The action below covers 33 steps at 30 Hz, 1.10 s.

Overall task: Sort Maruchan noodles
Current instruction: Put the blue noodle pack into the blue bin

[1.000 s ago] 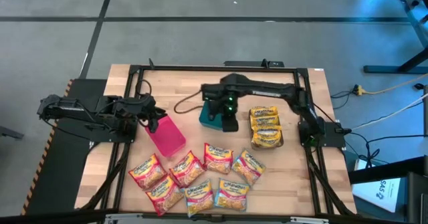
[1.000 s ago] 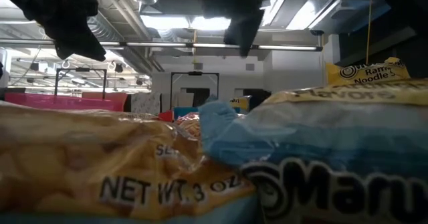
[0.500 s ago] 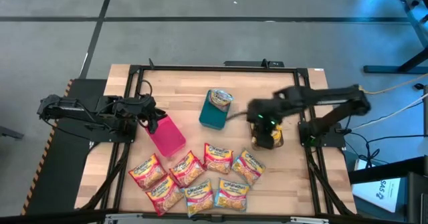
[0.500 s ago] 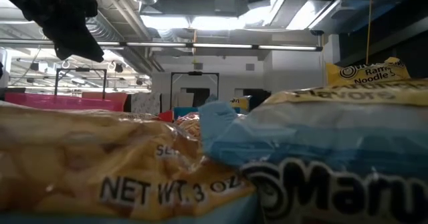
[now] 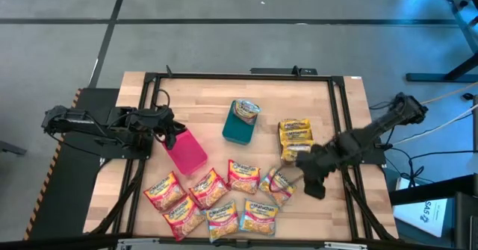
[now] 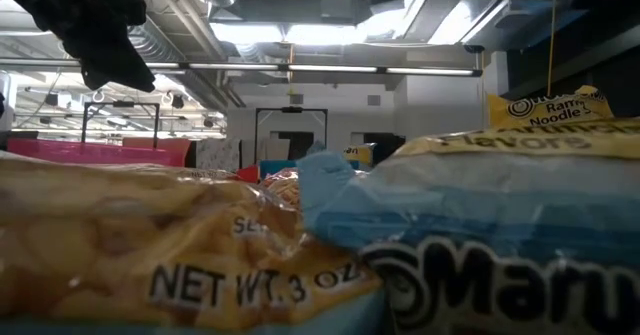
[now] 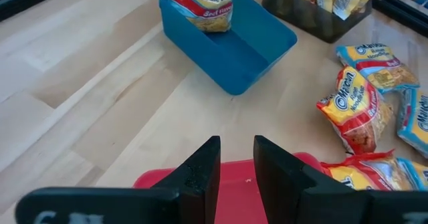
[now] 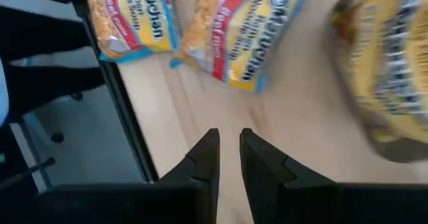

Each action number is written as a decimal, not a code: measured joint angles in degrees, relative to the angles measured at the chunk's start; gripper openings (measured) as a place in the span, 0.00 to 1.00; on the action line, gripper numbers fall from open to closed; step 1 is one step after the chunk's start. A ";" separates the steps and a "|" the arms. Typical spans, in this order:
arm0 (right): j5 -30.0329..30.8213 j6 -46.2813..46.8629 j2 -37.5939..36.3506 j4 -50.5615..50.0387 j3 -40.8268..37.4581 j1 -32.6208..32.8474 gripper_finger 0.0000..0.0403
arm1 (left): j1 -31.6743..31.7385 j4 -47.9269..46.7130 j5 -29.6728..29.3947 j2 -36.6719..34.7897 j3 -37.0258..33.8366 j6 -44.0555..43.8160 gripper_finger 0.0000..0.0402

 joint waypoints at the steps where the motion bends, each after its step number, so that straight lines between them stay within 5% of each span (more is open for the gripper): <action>1: 1.42 2.10 0.00 1.90 -0.98 1.68 0.14 | 0.00 0.02 0.24 0.00 0.00 -0.01 0.21; 15: 28.40 35.39 0.00 23.27 -15.27 20.03 0.14 | 0.02 1.26 1.96 0.73 0.00 -4.41 0.21; 25: 29.41 42.31 0.00 25.71 -18.64 21.66 0.14 | -2.83 26.12 17.70 18.04 0.09 -9.04 0.21; 33: 25.01 51.00 2.03 26.02 -21.64 21.64 0.24 | -8.17 46.42 21.50 31.35 0.09 -12.34 0.21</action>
